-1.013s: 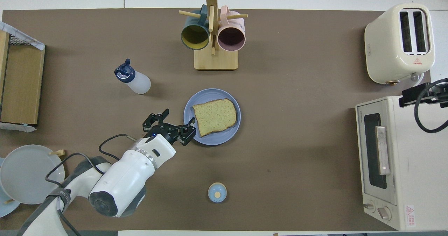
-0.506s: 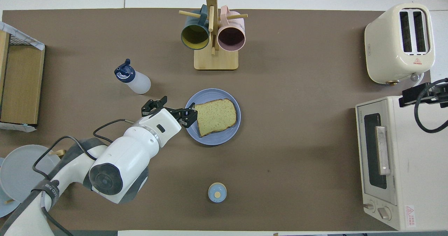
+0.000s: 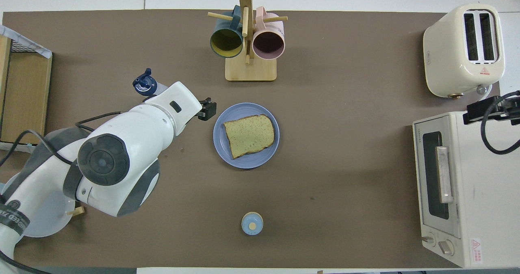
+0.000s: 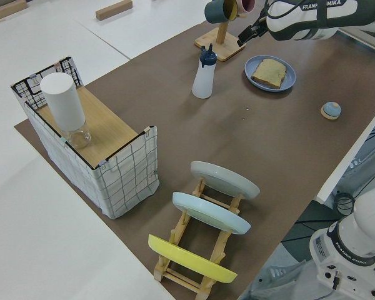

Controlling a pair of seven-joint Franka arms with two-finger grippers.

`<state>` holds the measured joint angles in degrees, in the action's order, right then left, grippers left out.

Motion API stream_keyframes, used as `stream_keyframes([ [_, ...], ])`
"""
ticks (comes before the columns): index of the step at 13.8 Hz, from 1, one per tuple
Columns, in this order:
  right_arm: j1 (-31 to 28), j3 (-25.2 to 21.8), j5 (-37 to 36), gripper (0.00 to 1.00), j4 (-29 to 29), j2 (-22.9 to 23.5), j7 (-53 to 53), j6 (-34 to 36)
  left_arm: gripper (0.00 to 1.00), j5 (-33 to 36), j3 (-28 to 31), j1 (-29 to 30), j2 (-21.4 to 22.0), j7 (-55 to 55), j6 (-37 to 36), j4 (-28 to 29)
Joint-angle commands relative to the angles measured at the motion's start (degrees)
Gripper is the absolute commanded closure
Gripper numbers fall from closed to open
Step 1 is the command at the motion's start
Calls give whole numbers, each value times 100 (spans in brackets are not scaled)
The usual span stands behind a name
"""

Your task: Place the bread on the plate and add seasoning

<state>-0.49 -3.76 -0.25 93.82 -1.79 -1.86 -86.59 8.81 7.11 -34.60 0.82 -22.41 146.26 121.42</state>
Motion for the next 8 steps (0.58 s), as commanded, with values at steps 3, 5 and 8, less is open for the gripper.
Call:
stream_keyframes([
  [3, -39, 33, -28, 0, 110, -76, -25, -77, 0, -291, -8, 461, -47, 683, -2149, -1355],
  [5, -39, 33, -37, 0, 102, -76, -25, -77, 0, -572, -8, 770, -47, 1166, -2932, -1787],
  [8, -39, 33, -37, 0, 110, -76, -25, -77, 0, -635, 19, 1288, 23, 1615, -3699, -2096],
])
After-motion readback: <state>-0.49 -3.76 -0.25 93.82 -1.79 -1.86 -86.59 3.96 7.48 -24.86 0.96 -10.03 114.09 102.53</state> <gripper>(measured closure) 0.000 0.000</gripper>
